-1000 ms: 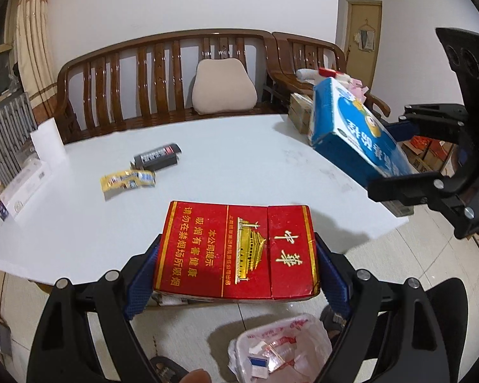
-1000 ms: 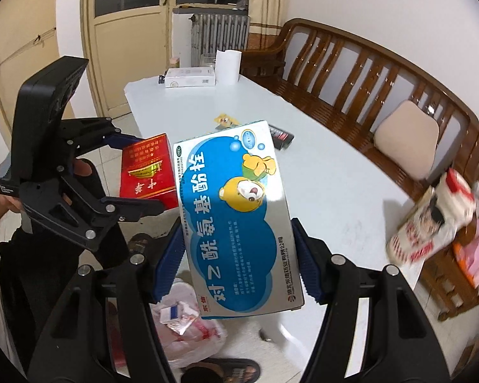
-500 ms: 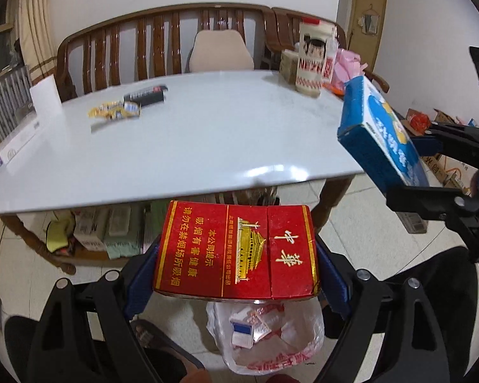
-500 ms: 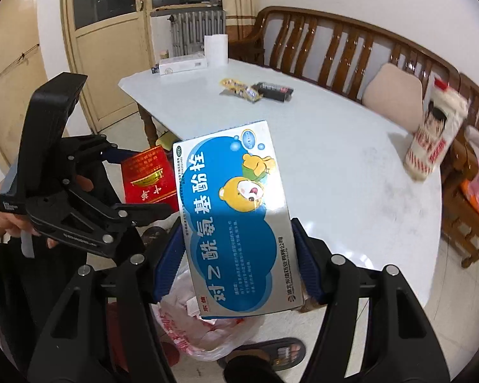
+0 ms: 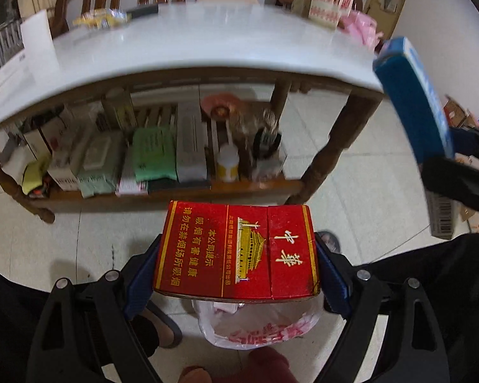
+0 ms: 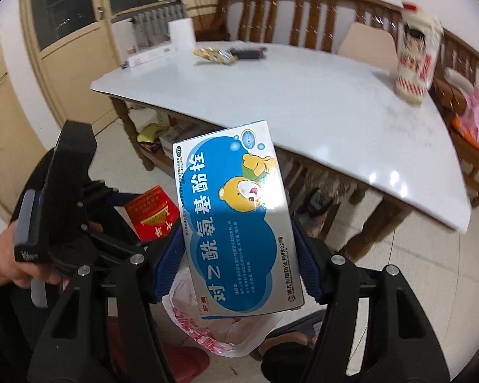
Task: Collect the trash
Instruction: 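Lift both boxes and carry them down over the trash bag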
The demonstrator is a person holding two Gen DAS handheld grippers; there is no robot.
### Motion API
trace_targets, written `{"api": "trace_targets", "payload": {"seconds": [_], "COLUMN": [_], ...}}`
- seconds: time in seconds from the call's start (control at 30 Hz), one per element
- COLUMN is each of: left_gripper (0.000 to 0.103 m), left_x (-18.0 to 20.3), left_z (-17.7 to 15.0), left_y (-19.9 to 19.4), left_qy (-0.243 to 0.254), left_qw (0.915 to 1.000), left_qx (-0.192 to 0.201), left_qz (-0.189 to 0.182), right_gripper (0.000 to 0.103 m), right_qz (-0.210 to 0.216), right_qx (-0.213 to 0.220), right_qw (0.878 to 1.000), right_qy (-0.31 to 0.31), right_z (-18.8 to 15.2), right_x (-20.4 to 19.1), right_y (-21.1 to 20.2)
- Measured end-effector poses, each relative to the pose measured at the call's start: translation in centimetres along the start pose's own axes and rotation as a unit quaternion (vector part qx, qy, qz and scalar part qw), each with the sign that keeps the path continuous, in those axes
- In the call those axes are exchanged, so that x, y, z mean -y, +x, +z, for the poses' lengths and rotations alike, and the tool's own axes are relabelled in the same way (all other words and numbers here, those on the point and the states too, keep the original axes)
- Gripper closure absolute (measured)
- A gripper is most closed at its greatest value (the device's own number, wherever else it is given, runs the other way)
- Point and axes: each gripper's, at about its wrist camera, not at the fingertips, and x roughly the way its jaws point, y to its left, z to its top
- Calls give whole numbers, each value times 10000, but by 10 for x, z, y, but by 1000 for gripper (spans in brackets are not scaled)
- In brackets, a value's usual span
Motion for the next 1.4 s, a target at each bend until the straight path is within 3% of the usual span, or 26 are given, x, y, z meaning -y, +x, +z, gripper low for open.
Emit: {"api": "trace_targets", "payload": {"seconds": [0.3, 0.63, 1.07, 1.23, 1.4], "left_gripper": [19, 19, 19, 19, 18], "left_x": [-10, -3, 8, -1, -2], "left_z": [-20, -47, -82, -85, -91], "left_y": [65, 119, 163, 170, 180], "left_qy": [-239, 20, 577, 354, 339], "left_qw": [9977, 9925, 9838, 9827, 9787], "left_qx": [-637, -1217, -1690, -1807, -2018], "left_qz": [70, 145, -131, -192, -183], "right_gripper": [41, 41, 40, 39, 38], "right_qz": [-301, -459, -327, -299, -341], "right_qx": [-609, -1457, -2507, -2848, -2926], "right_qw": [9965, 9836, 9612, 9526, 9503], "right_qy": [489, 959, 1106, 1031, 1008], "right_z": [-45, -76, -105, -117, -122], "right_x": [11, 33, 31, 26, 24], "right_y": [63, 129, 201, 221, 228]}}
